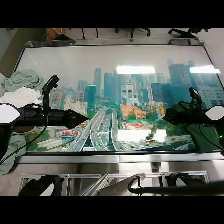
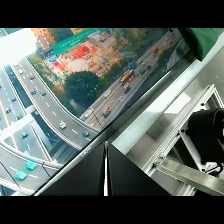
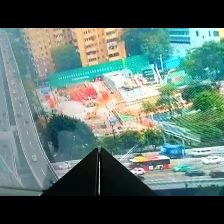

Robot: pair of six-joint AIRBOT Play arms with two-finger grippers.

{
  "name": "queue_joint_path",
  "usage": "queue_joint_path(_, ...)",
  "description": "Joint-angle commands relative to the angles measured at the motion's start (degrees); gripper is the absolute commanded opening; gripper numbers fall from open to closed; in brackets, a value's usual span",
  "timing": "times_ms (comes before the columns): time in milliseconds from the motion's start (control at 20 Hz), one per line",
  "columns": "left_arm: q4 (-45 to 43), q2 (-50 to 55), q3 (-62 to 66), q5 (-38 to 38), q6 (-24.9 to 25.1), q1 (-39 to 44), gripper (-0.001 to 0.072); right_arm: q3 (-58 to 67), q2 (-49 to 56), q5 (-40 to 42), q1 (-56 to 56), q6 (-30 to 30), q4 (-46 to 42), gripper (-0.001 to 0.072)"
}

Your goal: Fold the shirts.

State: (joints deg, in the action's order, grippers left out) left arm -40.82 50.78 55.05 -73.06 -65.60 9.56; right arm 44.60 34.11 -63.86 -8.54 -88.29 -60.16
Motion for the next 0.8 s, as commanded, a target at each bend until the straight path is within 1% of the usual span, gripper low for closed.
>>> queue_joint_path(0, 0.0, 0.0, 0.0, 0.0, 0.0, 0.0, 0.0019, 0.0, 0.0, 0.0, 0.1, 0.0, 0.0, 0.0019)
queue_joint_path(300, -0.5, 0.0, 0.0, 0.2, 0.0, 0.0, 0.0018, 0.0, 0.0, 0.0, 0.1, 0.0, 0.0, 0.0019)
queue_joint_path(350, -2.8, 0.0, 0.4, 1.2, 0.0, 0.0, 0.0019, 0.0, 0.0, 0.0, 0.1, 0.0, 0.0, 0.002)
queue_joint_path(400, -7.0, 0.7, 1.9, 1.8, 0.0, 0.0, 0.0018, 0.0, 0.0, 0.0, 0.1, 0.0, 0.0, 0.0019)
queue_joint_path(450, -12.9, 2.0, 4.2, 2.2, -1.0, 0.0, 0.0019, 0.0, 0.0, 0.0, 0.1, 0.0, 0.0, 0.002)
queue_joint_path(550, -24.4, 5.2, 9.6, 2.4, -4.3, 0.0, 0.0021, 0.0, 0.0, 0.0, 0.1, 0.0, 0.0, 0.0019)
queue_joint_path(600, -29.1, 7.2, 12.4, 2.8, -5.0, 0.0, 0.0022, 0.0, 0.0, 0.0, 0.0, 0.0, 0.0, 0.002)
queue_joint_path(650, -33.8, 9.7, 15.6, 2.9, -5.4, 0.0, 0.0041, 0.0, 0.1, 0.0, 0.1, 0.0, 0.0, 0.002)
queue_joint_path(700, -38.0, 12.1, 18.7, 3.3, -5.4, 0.0, 0.0355, 0.0, 0.2, 0.0, 0.0, 0.0, 0.0, 0.002)
queue_joint_path(750, -42.5, 14.9, 21.9, 4.5, -6.5, 0.0, 0.0703, 0.0, 0.2, 0.0, 0.1, 0.0, 0.0, 0.002)
